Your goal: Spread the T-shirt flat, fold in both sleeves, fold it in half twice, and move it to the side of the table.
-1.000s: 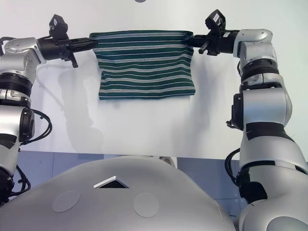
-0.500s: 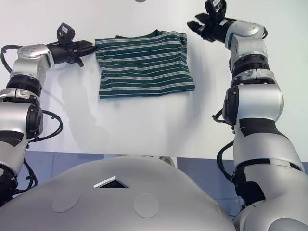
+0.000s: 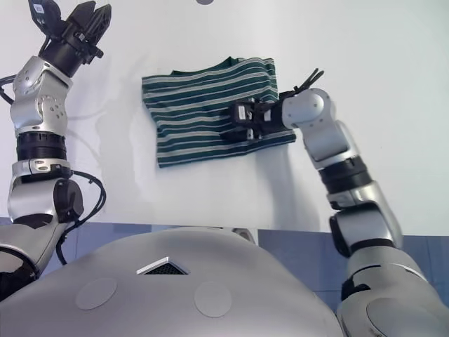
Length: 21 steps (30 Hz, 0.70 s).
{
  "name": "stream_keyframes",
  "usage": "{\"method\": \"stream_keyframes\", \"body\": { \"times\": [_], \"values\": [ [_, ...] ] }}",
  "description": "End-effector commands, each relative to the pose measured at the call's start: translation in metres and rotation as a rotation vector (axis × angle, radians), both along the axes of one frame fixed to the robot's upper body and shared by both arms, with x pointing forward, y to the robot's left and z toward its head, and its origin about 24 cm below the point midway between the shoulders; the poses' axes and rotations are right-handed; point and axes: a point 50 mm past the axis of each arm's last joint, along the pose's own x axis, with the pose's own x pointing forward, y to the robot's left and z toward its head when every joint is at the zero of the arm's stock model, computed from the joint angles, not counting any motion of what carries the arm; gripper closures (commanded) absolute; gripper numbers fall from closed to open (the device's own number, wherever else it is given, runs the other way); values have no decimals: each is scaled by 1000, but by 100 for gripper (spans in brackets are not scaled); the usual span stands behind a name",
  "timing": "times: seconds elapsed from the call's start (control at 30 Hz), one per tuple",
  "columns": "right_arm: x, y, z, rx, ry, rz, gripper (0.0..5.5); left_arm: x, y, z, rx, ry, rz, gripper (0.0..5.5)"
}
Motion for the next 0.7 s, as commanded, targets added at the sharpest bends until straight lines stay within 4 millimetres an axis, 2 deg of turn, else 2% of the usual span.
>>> {"method": "stream_keyframes", "body": {
  "times": [0.03, 0.1, 0.17, 0.23, 0.3, 0.37, 0.43, 0.47, 0.53, 0.57, 0.63, 0.7],
  "values": [
    [2, -85, 6, -368, -34, 8, 302, -5, -3, 8, 17, -18, 9, 330],
    [26, -105, 21, -371, -125, -117, 302, -5, -8, 11, 24, -28, 4, 330],
    [62, -106, 43, -238, -278, -301, 302, -5, -19, 11, 43, -40, -14, 330],
    [80, -101, 56, -56, -317, -439, 302, -8, -28, 11, 69, -53, -43, 330],
    [88, -99, 52, 50, -300, -546, 302, -12, -33, 10, 90, -59, -65, 330],
    [86, -97, 21, -19, -242, -631, 302, -16, -36, 9, 106, -61, -79, 330],
    [80, -77, -16, -76, -184, -627, 302, -18, -37, 9, 106, -62, -83, 330],
    [81, -54, -29, -22, -153, -619, 302, -19, -38, 9, 102, -62, -84, 330],
    [86, -6, -37, 101, -132, -596, 302, -21, -41, 6, 107, -52, -99, 330],
    [86, 11, -38, 131, -133, -566, 302, -23, -42, 4, 118, -48, -110, 330],
    [81, 32, -44, 120, -141, -473, 302, -27, -41, 1, 162, -39, -139, 330],
    [78, 33, -50, 57, -193, -435, 302, -32, -40, -3, 245, -36, -185, 330]
  ]
}}
